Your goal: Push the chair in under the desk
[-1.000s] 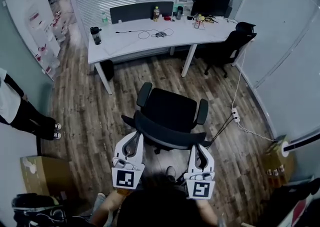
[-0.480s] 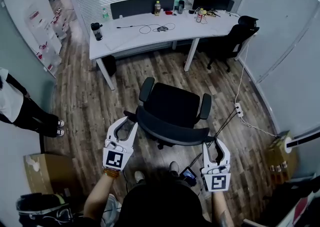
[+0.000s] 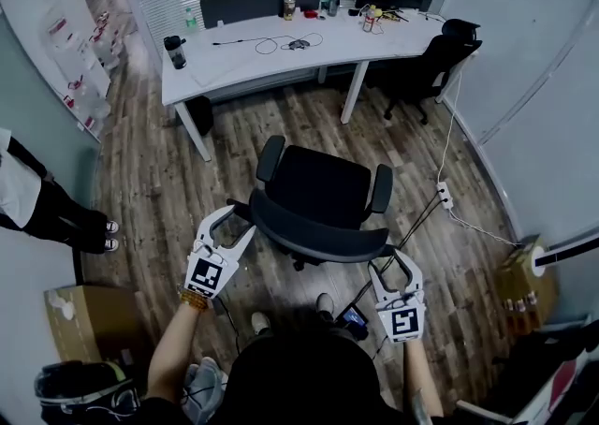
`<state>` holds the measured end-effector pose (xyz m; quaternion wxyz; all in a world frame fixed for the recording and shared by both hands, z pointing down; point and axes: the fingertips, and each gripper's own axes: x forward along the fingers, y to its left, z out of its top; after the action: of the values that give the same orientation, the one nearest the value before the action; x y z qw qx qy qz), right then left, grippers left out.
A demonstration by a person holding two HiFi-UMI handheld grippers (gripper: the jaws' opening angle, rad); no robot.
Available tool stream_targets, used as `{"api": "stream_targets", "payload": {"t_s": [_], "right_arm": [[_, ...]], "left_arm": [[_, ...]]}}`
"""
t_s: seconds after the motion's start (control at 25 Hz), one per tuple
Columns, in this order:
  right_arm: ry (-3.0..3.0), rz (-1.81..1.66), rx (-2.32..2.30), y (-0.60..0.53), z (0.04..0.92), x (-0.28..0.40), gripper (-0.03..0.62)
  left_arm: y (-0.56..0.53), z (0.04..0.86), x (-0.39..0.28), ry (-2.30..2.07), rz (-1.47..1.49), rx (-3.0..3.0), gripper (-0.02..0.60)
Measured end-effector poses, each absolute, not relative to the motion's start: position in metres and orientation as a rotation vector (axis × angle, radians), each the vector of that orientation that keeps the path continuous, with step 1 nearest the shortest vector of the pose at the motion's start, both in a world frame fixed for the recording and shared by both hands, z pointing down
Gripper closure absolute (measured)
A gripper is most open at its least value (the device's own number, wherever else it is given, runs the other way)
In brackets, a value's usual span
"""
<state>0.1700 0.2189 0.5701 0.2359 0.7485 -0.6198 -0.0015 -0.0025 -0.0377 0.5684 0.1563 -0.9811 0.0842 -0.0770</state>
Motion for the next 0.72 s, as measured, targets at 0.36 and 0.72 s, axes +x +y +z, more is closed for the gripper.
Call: {"api": "stream_targets", "payload": {"t_s": [0.36, 0.72], "right_arm": [[-1.751, 0.038, 1.834, 0.205, 0.607, 0.172, 0.35], [-1.796, 0.052, 1.711, 0.198, 0.631, 0.175, 0.328]], "left_arm": [[-0.033, 0.625, 0.012, -0.051, -0.47, -2.688, 0.321], [-0.041, 0.666, 0.02, -0.207, -0.662, -2.556, 0.264]]}}
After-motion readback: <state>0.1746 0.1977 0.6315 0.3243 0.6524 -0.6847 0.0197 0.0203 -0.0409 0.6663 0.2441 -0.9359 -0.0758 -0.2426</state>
